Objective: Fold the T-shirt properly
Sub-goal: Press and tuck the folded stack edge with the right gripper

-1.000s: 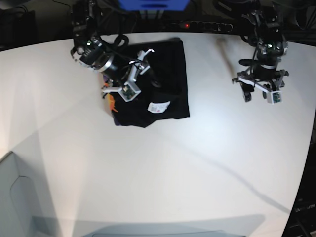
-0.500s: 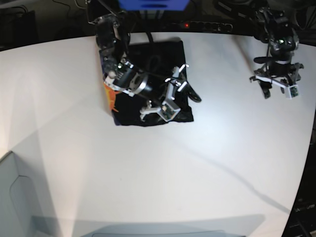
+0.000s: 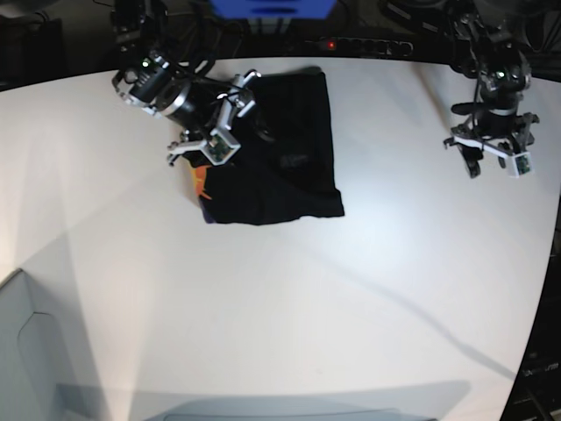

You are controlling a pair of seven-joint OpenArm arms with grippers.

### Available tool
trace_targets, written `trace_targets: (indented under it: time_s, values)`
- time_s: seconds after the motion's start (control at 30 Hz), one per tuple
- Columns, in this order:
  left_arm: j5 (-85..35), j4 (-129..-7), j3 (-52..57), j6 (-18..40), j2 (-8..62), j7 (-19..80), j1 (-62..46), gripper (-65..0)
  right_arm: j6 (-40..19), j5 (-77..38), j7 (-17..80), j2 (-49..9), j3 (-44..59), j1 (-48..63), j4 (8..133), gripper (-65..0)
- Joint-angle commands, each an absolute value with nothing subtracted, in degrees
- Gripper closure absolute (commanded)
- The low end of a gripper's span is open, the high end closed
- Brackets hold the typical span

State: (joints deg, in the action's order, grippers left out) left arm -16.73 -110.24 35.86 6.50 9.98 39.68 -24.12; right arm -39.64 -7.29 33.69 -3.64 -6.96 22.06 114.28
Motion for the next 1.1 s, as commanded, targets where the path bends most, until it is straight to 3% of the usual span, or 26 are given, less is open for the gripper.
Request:
trace_targets:
  time_s: [0.0,0.47,0.73,1.07]
  values:
    - [-16.84,-111.08,36.09,6.46,10.68,38.46,-23.78,-38.0,-40.0,-8.31,32.13,-3.56,-6.73,22.2,114.86,-38.9]
    - [-16.84,-110.81,36.09,6.46,10.68,38.46,-23.96,-38.0,-40.0,-8.4,31.78,-3.47,-8.92,25.1,116.26,-38.5]
    - [-16.84,-110.9,36.09,6.46,10.68,38.46,-23.87,-38.0,-40.0,-8.4,16.04,-3.65,-12.09,28.79,116.7,-38.7]
    - [-16.84,-111.08,36.09,6.46,10.68,38.46,-23.69,-38.0,-40.0,-8.04,15.16,-5.32,-14.02,25.71,109.67,-38.7]
